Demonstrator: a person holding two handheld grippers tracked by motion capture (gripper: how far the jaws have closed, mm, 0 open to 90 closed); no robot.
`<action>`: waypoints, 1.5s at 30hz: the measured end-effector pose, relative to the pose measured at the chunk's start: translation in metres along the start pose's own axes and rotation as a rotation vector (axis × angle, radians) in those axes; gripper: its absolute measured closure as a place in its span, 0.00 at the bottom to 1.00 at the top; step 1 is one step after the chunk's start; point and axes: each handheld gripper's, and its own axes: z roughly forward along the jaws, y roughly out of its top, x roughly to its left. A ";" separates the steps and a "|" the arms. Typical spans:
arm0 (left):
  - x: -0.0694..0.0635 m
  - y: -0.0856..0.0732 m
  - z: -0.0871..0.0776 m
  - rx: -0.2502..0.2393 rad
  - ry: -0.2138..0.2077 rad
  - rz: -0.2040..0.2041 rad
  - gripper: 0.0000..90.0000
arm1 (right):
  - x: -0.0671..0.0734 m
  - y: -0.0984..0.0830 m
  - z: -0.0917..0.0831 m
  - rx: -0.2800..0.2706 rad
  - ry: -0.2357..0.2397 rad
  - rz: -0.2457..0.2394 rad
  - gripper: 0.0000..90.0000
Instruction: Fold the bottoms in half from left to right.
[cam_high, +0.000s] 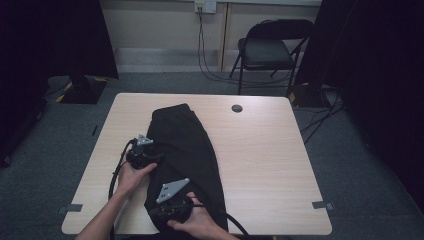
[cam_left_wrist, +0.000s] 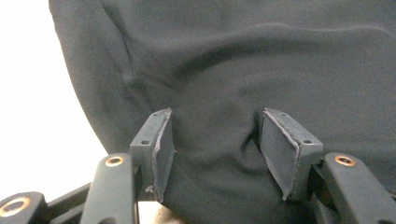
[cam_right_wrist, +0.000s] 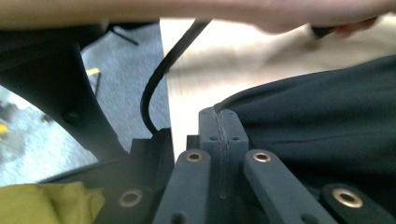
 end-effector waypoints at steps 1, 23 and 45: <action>0.000 0.000 0.000 0.001 0.000 0.001 0.49 | 0.000 0.000 0.000 0.000 0.000 0.000 1.00; 0.000 -0.003 -0.001 -0.009 -0.002 0.016 0.48 | -0.105 -0.014 -0.068 -0.075 -0.360 0.151 0.68; -0.047 -0.012 -0.004 -0.039 -0.137 0.138 0.50 | -0.128 -0.077 -0.096 0.060 -0.482 0.158 0.47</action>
